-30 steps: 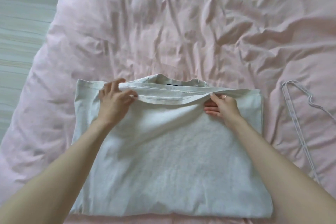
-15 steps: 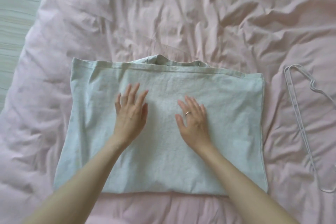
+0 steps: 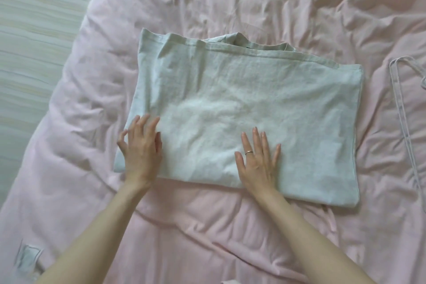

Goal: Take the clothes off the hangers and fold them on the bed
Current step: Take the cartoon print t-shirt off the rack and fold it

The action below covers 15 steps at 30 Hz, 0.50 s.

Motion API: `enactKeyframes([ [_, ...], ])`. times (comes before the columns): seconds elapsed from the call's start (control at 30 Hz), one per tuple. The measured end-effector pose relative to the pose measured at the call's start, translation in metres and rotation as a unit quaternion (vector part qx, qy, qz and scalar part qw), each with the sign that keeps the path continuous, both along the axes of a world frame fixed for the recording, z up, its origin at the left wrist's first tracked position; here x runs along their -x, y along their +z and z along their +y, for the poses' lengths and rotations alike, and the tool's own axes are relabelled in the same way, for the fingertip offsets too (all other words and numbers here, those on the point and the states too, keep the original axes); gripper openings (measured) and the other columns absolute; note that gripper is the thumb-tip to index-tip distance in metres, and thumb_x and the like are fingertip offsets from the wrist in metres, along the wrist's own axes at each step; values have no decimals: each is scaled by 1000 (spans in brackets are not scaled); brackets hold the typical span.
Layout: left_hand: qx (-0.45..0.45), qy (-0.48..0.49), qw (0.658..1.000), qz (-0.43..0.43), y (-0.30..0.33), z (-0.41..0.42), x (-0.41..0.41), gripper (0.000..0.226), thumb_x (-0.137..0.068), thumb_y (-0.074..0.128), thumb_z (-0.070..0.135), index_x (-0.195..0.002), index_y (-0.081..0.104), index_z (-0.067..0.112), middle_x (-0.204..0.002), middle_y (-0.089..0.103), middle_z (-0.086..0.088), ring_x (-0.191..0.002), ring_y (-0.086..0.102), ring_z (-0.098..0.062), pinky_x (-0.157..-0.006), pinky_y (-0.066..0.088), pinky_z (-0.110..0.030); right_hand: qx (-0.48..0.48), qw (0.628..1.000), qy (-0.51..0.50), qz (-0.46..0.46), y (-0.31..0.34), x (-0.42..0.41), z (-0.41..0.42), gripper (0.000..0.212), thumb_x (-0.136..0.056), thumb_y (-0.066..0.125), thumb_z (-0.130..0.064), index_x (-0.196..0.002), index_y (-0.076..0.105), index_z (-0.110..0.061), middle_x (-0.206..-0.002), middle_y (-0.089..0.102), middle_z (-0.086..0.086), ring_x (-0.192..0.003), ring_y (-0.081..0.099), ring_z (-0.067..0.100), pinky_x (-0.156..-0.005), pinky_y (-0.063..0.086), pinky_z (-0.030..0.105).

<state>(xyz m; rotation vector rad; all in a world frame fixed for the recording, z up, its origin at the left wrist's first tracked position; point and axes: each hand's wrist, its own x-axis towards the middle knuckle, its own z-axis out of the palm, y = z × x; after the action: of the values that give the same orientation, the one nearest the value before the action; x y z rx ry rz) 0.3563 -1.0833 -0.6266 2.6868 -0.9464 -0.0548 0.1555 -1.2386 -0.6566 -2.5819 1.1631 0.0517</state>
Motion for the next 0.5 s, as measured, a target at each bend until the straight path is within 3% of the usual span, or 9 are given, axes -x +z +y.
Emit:
enactKeyframes([
  [0.07,54,114,992,28,9,31,-5,33,-90,54,13,-123,50,10,-126,52,-13,-119,44,-30,-97,27,-43,-13,1000,19,-14,5,-11,27,54,-89,34,-42,-137,48,-19,-146,41,10,-137,28,24,-108,5,54],
  [0.17,135,256,946,148,19,59,-9,27,-94,54,23,-111,52,3,-109,57,-14,-96,55,-29,-85,39,-34,-55,998,18,10,5,-22,52,61,-90,18,-48,-144,34,-26,-155,24,4,-144,17,22,-111,-3,56],
  [0.23,129,257,937,199,18,71,-5,25,-94,53,28,-102,58,5,-98,63,-9,-87,57,-23,-79,40,-31,-68,997,4,36,1,-24,60,68,-86,5,-52,-147,24,-31,-158,13,-1,-146,7,18,-111,-7,56],
  [0.37,125,228,945,199,4,80,2,18,-93,54,17,-95,63,2,-95,65,-15,-90,59,-30,-75,37,-28,-77,996,-4,54,-6,-23,62,73,-80,-5,-55,-149,13,-36,-159,2,-7,-146,-4,13,-111,-11,54],
  [0.5,115,277,935,192,7,81,-12,22,-95,49,11,-101,57,-8,-104,62,-27,-99,54,-40,-77,31,-33,-96,993,-3,69,-5,-22,60,62,-90,3,-54,-149,8,-36,-159,-4,-9,-145,-9,10,-112,-13,53],
])
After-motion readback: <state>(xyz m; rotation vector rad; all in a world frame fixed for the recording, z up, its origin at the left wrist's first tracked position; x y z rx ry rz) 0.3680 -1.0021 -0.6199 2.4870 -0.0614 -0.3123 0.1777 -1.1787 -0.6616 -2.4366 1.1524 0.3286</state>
